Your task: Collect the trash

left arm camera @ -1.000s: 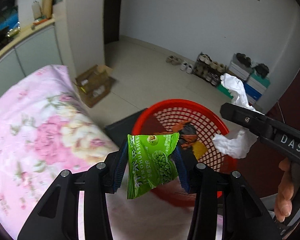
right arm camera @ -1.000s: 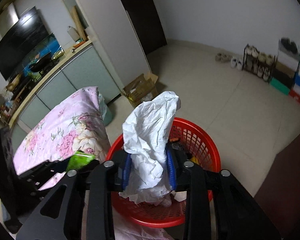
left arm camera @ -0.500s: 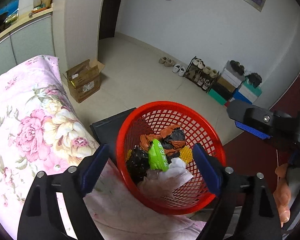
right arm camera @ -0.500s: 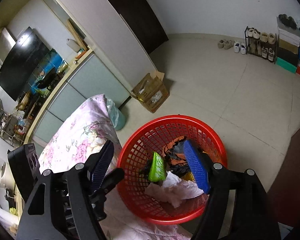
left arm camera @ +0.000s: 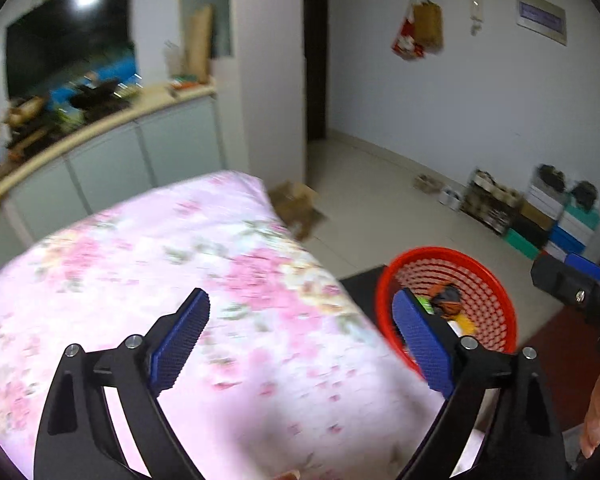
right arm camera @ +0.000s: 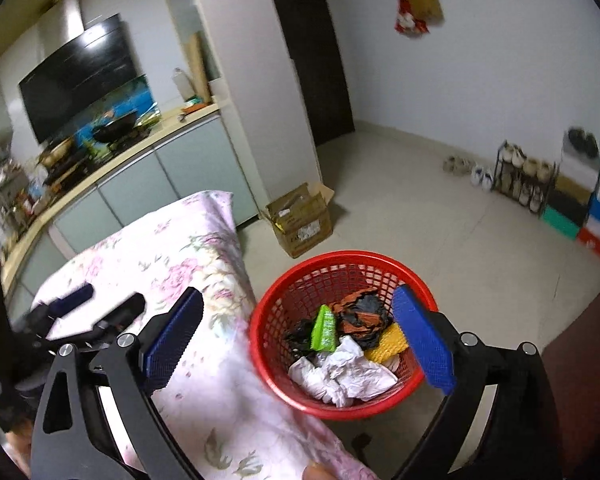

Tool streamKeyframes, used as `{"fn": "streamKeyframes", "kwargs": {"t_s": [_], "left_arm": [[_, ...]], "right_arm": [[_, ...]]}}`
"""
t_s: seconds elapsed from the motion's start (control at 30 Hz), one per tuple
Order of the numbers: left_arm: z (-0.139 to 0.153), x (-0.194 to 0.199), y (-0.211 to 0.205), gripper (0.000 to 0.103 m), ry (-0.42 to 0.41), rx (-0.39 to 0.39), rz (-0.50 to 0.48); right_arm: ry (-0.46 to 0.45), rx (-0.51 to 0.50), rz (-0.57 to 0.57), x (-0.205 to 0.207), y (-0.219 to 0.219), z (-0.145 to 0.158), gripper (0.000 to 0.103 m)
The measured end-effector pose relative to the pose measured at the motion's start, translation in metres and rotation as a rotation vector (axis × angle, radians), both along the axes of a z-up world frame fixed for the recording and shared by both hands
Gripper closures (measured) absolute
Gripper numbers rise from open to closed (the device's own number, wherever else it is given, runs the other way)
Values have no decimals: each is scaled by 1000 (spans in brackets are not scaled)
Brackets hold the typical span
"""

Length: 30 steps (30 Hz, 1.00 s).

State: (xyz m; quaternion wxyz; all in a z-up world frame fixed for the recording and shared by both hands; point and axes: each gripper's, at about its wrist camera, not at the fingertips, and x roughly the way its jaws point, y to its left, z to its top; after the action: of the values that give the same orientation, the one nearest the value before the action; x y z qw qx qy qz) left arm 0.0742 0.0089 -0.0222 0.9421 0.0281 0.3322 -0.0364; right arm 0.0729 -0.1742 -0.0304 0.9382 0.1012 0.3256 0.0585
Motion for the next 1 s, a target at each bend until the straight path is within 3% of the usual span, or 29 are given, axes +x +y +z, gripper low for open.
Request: {"fn": "streamKeyframes", "kwargs": {"t_s": [0.37,1.0], "left_arm": [[23,-68,28,8,-122,52,145],[24,-116,52,7,-148,26,222]], "right_arm": [[-84,-86,75,-46,43,9,10],[-158,-87,102,-85,55,10,9]]}}
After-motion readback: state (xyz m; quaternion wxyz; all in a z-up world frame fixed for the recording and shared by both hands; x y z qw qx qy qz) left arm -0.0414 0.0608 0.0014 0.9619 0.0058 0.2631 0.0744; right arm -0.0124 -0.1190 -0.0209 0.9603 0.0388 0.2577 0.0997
